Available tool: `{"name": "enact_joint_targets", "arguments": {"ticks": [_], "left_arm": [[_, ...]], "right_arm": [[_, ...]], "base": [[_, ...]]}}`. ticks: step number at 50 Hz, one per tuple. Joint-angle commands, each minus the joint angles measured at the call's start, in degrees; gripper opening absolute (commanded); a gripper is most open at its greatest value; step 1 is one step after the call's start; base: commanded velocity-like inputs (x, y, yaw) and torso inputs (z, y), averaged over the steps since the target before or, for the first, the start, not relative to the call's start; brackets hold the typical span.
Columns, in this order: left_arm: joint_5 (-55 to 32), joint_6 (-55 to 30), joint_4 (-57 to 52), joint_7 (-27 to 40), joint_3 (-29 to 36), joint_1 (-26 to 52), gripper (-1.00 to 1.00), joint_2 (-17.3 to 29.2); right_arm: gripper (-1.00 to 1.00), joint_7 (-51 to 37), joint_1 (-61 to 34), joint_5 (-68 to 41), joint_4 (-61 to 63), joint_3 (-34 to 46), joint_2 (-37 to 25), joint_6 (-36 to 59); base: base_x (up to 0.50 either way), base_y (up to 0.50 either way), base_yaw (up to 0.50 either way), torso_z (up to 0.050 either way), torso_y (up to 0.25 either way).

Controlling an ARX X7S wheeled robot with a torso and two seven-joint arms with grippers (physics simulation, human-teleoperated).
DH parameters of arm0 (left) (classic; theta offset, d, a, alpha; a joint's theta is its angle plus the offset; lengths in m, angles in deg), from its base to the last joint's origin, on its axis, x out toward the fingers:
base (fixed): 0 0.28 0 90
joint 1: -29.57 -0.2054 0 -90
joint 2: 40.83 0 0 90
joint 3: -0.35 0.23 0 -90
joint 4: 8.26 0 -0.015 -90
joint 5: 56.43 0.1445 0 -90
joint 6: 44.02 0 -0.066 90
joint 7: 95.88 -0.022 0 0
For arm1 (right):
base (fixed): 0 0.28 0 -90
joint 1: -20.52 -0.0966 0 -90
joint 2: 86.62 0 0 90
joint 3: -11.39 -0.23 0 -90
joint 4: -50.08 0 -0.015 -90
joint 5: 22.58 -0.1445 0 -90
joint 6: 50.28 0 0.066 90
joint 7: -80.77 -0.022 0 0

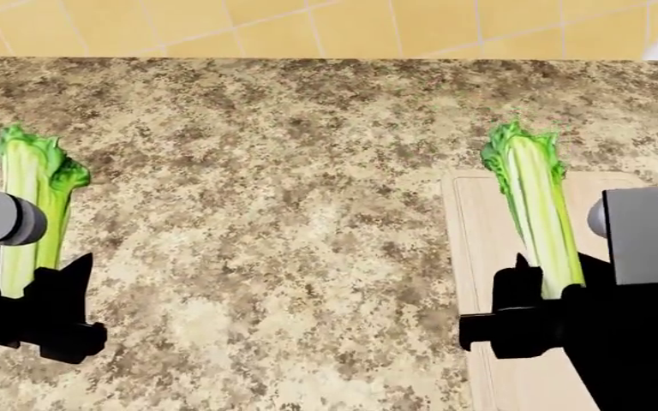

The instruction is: Place the celery and the celery on separate cutting boards.

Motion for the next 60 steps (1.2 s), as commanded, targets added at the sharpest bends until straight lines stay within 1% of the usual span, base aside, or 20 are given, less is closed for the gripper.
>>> {"name": "enact_joint_targets", "arguments": {"ticks": [1, 8, 25, 39, 40, 49, 60], "left_arm": [[0.3, 1.9, 0.0, -2.8, -2.7, -0.6, -1.00, -0.5], [0.5, 2.3, -0.4, -2.8, -2.7, -1.2, -1.00, -0.3], [0.6, 2.7, -0.6, -2.9, -2.2, -1.6, -1.00, -0.1], [-0.3, 3.0, -0.9, -2.2, -2.2, -1.5, -1.00, 0.6], [-0.4, 3.0, -0.9, -2.2, -2.3, -1.5, -1.00, 0.7], [0.0, 3.4, -0.8, -2.3, -1.9, -1.6, -1.00, 0.5], [-0.5, 3.9, -1.3, -2.5, -2.5, -2.0, -1.00, 1.6]], "right_arm": [[-1.00, 2.3, -9.9, 9.9, -12.2, 10.3, -0.2, 1.9], [-1.00, 2.8, -9.0, 11.8, -14.6, 11.5, -1.6, 0.5], [-1.00, 5.2, -3.1, 13.3, -15.9, 12.7, -1.6, -5.0], [-1.00, 4.8, -2.6, 12.7, -16.1, 12.2, -1.8, -4.7], [1.00, 4.6, -2.6, 12.5, -15.9, 11.9, -1.9, -4.5], [1.00, 1.9, -4.2, 10.2, -11.8, 8.8, -2.6, -3.0], [1.00, -1.7, -7.2, 3.3, -3.0, 0.5, -3.2, -0.8]], "base": [[0.00, 0.00, 0.00, 0.000, 0.000], [0.00, 0.00, 0.00, 0.000, 0.001], [0.00, 0.00, 0.00, 0.000, 0.001], [0.00, 0.00, 0.00, 0.000, 0.001], [0.00, 0.00, 0.00, 0.000, 0.000], [0.00, 0.00, 0.00, 0.001, 0.001], [0.00, 0.00, 0.00, 0.000, 0.000]]}}
